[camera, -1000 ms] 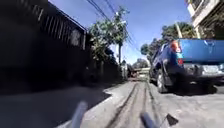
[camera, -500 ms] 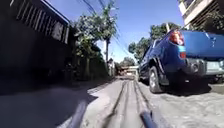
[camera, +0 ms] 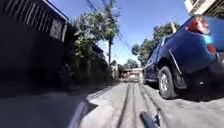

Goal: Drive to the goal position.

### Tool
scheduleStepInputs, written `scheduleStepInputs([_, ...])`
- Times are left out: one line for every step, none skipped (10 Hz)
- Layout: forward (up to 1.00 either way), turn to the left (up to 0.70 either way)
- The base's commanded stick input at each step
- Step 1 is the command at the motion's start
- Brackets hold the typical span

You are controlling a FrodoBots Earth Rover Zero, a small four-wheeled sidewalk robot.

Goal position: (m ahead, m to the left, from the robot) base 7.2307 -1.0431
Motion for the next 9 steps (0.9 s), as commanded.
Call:
scheduleStepInputs([1.00, -0.03])
scheduleStepInputs([1.00, -0.02])
scheduleStepInputs([1.00, -0.03])
scheduleStepInputs([1.00, -0.03])
scheduleStepInputs([1.00, -0.03])
scheduleStepInputs([1.00, -0.03])
scheduleStepInputs([1.00, -0.03])
scheduleStepInputs([1.00, -0.04])
scheduleStepInputs([1.00, -0.30])
